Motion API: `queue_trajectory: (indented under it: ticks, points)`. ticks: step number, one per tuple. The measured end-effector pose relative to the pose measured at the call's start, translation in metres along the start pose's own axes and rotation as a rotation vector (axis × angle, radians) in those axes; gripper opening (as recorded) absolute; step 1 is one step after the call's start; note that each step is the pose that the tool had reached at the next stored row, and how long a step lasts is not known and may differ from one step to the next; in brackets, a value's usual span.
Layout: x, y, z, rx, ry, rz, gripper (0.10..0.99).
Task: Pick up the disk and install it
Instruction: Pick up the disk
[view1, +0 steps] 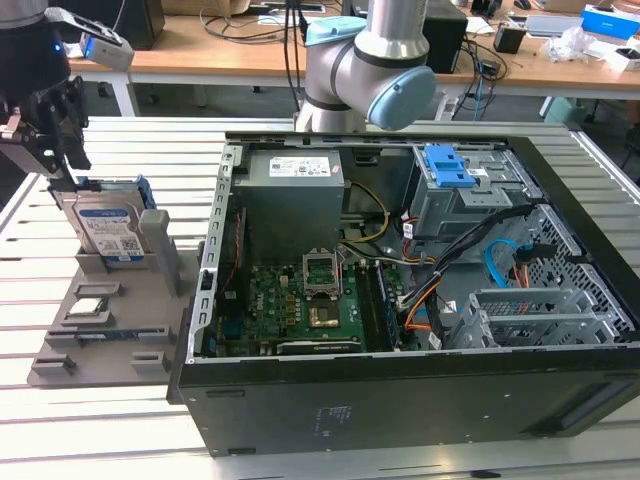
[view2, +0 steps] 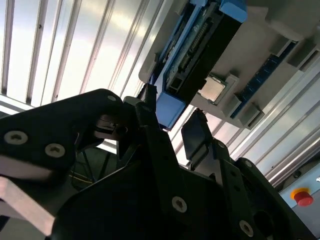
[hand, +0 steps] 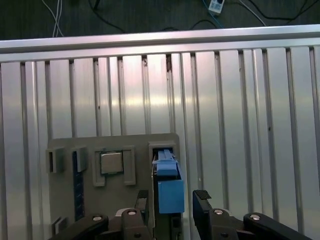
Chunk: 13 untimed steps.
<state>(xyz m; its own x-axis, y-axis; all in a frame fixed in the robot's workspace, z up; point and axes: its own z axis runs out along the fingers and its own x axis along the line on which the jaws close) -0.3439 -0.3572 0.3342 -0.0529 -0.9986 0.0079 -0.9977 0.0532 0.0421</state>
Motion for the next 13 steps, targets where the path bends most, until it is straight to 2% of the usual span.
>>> queue_trajectory:
  ticks: [13]
  points:
    - [-0.0006,-0.0079,0.0267,0.001,0.0081,-0.02,0.482]
